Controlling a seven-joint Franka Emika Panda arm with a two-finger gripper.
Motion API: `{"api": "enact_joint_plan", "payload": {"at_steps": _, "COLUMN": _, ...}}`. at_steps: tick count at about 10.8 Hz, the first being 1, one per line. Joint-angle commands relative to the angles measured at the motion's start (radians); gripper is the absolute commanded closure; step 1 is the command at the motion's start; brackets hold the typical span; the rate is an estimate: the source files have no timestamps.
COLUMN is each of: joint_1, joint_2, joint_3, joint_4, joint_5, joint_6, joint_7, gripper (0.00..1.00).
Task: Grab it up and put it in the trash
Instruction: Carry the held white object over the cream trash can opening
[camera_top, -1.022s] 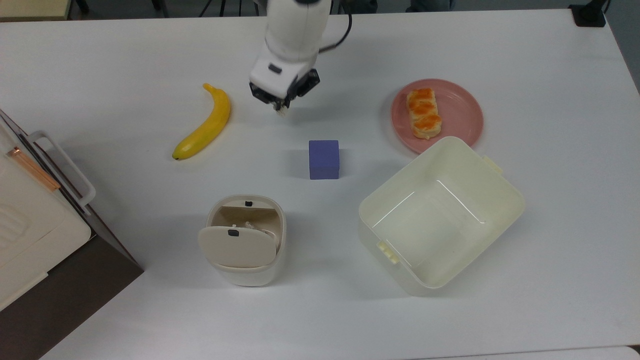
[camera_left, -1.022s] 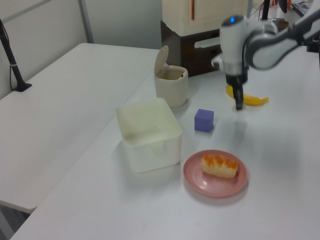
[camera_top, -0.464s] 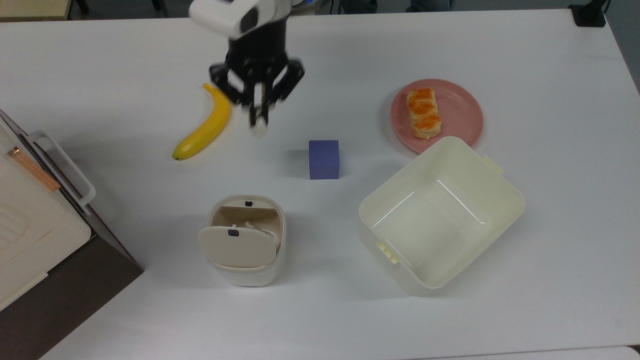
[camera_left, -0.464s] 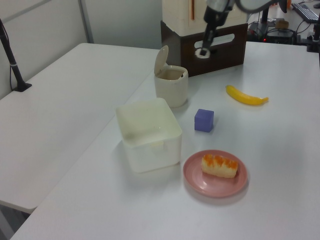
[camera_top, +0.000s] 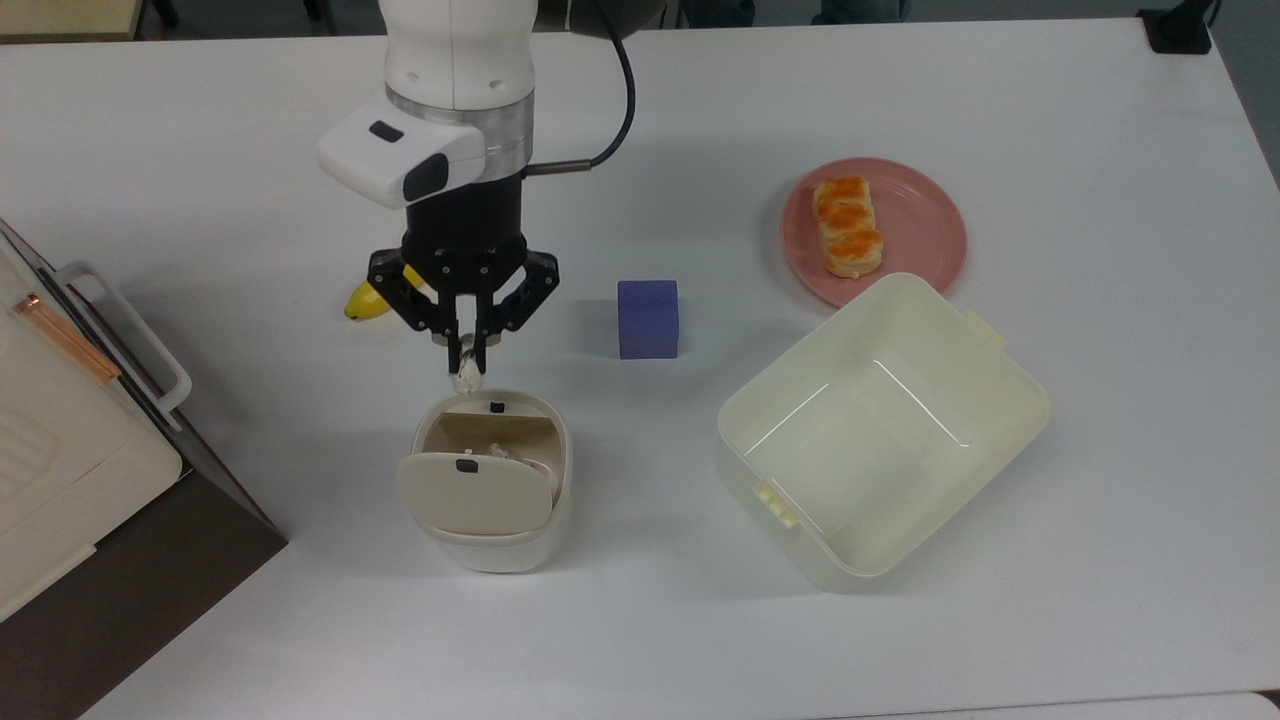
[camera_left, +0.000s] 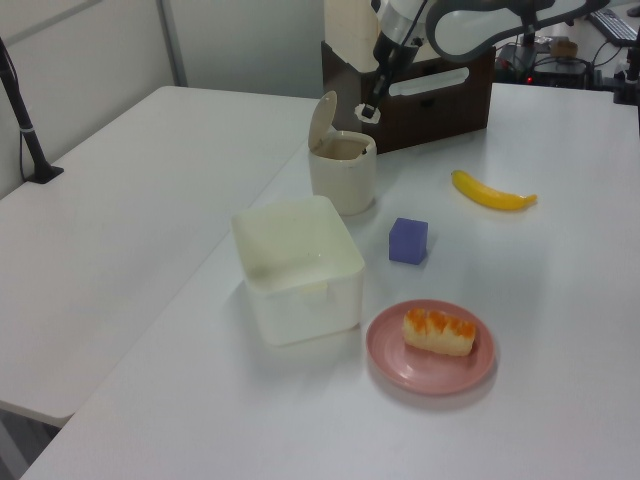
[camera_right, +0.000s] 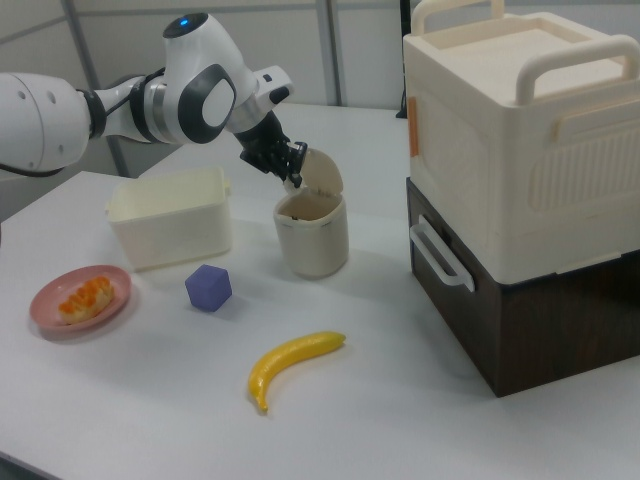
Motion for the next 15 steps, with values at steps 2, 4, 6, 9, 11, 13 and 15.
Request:
{"api": "enact_joint_plan", "payload": {"at_steps": 2, "joint_1": 0.009, "joint_2": 0.025, "joint_3": -0.007, "joint_4": 0.032, "joint_5": -0.004, "joint_6": 0.038, "joint_7": 0.054, "gripper": 0.84}}
{"api": "enact_joint_plan", "payload": {"at_steps": 4, "joint_1": 0.011, "joint_2": 0.028, "joint_3": -0.007, "joint_4": 0.032, "joint_5": -0.002, "joint_6": 0.04, "joint_7": 0.066, "gripper": 0.84}}
{"api": "enact_joint_plan", "payload": {"at_steps": 6, "joint_1": 0.009, "joint_2": 0.028, "joint_3": -0.007, "joint_4": 0.032, "joint_5": -0.002, "joint_6": 0.04, "joint_7": 0.074, "gripper": 0.84}}
{"api": "enact_joint_plan", "payload": {"at_steps": 9, "joint_1": 0.009, "joint_2": 0.028, "joint_3": -0.007, "joint_4": 0.032, "joint_5": -0.001, "joint_6": 0.04, "joint_7": 0.076, "gripper": 0.84}}
{"api": "enact_joint_plan", "payload": {"at_steps": 11, "joint_1": 0.009, "joint_2": 0.028, "joint_3": -0.007, "joint_4": 0.032, "joint_5": -0.001, "joint_6": 0.04, "joint_7": 0.076, "gripper": 0.84}}
{"api": "enact_joint_plan", "payload": {"at_steps": 13, "joint_1": 0.009, "joint_2": 0.028, "joint_3": -0.007, "joint_4": 0.032, "joint_5": 0.004, "joint_6": 0.04, "joint_7": 0.077, "gripper": 0.84}}
{"api": "enact_joint_plan", "payload": {"at_steps": 15, "joint_1": 0.009, "joint_2": 0.028, "joint_3": -0.007, "joint_4": 0.041, "joint_5": 0.005, "joint_6": 0.04, "joint_7": 0.079, "gripper": 0.84}}
